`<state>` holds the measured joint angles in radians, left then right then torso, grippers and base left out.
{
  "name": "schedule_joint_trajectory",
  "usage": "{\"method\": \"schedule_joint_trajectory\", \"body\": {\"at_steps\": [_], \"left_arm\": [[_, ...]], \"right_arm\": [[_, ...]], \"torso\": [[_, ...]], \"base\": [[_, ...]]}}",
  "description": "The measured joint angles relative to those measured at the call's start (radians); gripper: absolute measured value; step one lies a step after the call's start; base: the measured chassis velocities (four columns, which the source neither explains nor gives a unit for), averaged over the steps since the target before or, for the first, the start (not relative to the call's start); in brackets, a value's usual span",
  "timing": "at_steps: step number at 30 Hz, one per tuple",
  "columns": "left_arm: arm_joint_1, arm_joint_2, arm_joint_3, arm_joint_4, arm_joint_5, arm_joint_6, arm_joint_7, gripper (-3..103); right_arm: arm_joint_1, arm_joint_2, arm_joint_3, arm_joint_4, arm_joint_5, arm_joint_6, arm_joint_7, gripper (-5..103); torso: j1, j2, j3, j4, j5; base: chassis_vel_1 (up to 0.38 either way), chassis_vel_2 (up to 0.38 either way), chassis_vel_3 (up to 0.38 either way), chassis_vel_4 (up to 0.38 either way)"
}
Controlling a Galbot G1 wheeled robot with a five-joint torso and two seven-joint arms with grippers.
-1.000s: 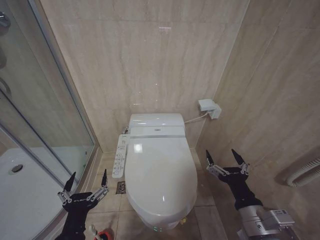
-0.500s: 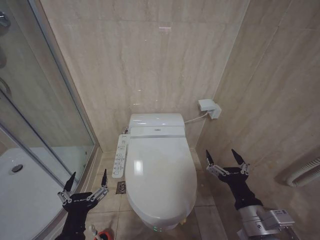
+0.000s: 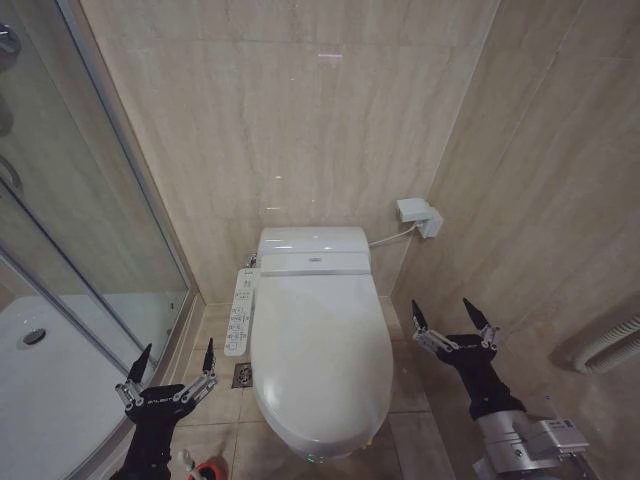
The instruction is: Open the toilet lid, clean the toilet bowl with a toilet brush, close the toilet lid, and flush.
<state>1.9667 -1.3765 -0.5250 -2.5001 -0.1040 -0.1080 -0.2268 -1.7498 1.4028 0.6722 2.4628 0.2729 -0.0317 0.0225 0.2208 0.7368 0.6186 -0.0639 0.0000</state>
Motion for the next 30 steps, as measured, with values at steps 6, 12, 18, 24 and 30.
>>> {"method": "schedule_joint_trajectory", "body": {"at_steps": [6,12,18,24,30], "left_arm": [[0.0,0.0,0.0,0.0,0.0,0.0,0.0,100],[0.0,0.0,0.0,0.0,0.0,0.0,0.0,100],[0.0,0.0,0.0,0.0,0.0,0.0,0.0,100],[0.0,0.0,0.0,0.0,0.0,0.0,0.0,100],[0.0,0.0,0.0,0.0,0.0,0.0,0.0,100]], "right_arm": [[0.0,0.0,0.0,0.0,0.0,0.0,0.0,100],[0.0,0.0,0.0,0.0,0.0,0.0,0.0,100],[0.0,0.0,0.0,0.0,0.0,0.0,0.0,100],[0.0,0.0,0.0,0.0,0.0,0.0,0.0,100],[0.0,0.0,0.0,0.0,0.0,0.0,0.0,100]], "torso": [[0.0,0.0,0.0,0.0,0.0],[0.0,0.0,0.0,0.0,0.0],[0.0,0.0,0.0,0.0,0.0],[0.0,0.0,0.0,0.0,0.0],[0.0,0.0,0.0,0.0,0.0]], "base": [[0.0,0.0,0.0,0.0],[0.0,0.0,0.0,0.0],[0.0,0.0,0.0,0.0],[0.0,0.0,0.0,0.0],[0.0,0.0,0.0,0.0]]}}
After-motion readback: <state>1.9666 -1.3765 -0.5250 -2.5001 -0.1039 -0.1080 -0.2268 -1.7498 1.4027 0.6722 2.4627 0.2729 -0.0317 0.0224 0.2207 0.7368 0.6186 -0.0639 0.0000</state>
